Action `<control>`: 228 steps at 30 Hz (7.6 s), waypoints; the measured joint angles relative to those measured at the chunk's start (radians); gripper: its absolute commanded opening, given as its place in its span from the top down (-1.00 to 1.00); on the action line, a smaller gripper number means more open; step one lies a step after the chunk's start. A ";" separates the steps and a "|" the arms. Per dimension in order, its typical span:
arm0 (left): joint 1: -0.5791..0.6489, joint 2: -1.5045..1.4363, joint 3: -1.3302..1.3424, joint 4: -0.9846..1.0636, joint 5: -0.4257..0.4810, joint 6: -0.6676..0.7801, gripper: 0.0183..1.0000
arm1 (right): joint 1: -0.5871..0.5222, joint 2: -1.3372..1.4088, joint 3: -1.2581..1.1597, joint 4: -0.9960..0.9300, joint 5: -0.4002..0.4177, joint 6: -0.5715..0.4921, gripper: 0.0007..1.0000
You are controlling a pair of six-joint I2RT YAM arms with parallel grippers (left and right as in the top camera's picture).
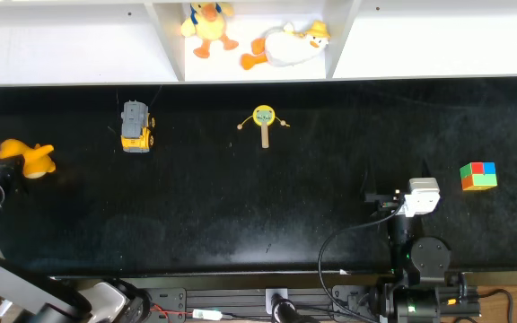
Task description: Store Toys
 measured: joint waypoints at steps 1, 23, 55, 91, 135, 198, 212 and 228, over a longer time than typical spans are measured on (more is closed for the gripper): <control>0.000 -0.012 0.000 -0.008 0.000 -0.028 0.96 | 0.000 0.000 0.000 0.000 0.000 0.000 -0.99; -0.348 -0.158 0.130 0.088 -0.260 -0.423 0.86 | 0.000 0.000 0.000 0.000 0.000 0.000 -0.99; -0.430 0.169 0.367 0.194 -0.304 -0.464 0.90 | 0.000 0.000 0.000 0.000 0.000 0.000 -0.99; -0.453 0.227 0.375 0.278 -0.287 -0.465 0.63 | 0.000 0.000 0.000 0.000 0.000 0.000 -0.99; -0.436 0.145 0.377 -0.029 -0.284 -0.467 -1.00 | 0.000 0.000 0.000 0.000 0.000 0.001 -0.99; -0.805 -0.037 -0.175 0.189 -0.368 -0.381 0.22 | 0.000 0.000 0.000 0.000 0.000 0.000 -0.99; -0.805 -0.368 -0.177 -0.049 -0.404 -0.384 0.30 | 0.000 0.000 0.000 0.000 0.000 0.000 -0.99; -0.844 -0.127 0.082 0.034 -0.351 -0.384 0.30 | 0.000 0.000 0.000 0.000 0.000 0.000 -0.99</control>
